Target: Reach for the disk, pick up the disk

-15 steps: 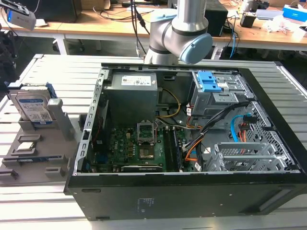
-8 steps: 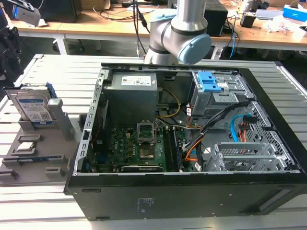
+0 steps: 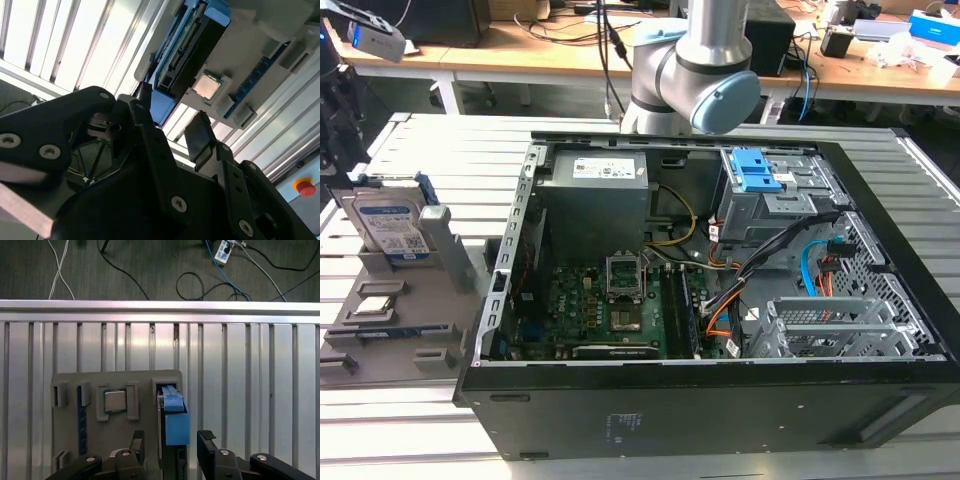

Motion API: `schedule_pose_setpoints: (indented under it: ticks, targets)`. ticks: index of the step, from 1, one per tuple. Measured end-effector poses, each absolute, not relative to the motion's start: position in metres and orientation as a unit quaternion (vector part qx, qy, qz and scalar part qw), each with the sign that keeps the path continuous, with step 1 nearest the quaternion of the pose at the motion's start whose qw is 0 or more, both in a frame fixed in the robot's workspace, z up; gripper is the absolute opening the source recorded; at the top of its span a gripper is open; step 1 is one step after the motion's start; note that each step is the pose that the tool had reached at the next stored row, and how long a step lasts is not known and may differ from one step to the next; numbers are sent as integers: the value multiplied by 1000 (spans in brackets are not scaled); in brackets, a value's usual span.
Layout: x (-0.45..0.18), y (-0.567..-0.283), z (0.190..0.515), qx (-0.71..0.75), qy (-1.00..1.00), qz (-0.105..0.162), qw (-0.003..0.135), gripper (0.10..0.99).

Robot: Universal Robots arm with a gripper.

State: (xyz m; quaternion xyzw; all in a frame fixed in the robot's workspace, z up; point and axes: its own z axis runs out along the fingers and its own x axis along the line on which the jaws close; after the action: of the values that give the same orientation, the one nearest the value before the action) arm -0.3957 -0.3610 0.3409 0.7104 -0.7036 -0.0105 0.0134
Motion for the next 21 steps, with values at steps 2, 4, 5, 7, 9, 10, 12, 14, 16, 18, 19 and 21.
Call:
schedule_pose_setpoints:
  ticks: [2,4,5,7,9,10,12,14,16,18,19,21]
  targets:
    - [-397,-361,337,710,-704,-11,13,541]
    - [-398,-361,334,710,-704,-11,13,541]
    - [-398,-361,333,710,-704,-11,13,541]
    - [-399,-361,329,710,-704,-11,13,541]
    - [-399,-361,323,711,-703,-11,13,541]
    - [-399,-361,322,711,-703,-11,13,541]
    - [-399,-361,316,711,-703,-10,13,541]
    - [-399,-361,311,711,-703,-10,13,541]
    - [-399,-361,307,711,-703,-10,13,541]
    - [-399,-361,303,711,-703,-11,13,541]
    - [-399,-361,302,711,-702,-10,13,541]
    - [-399,-361,298,712,-702,-11,13,541]
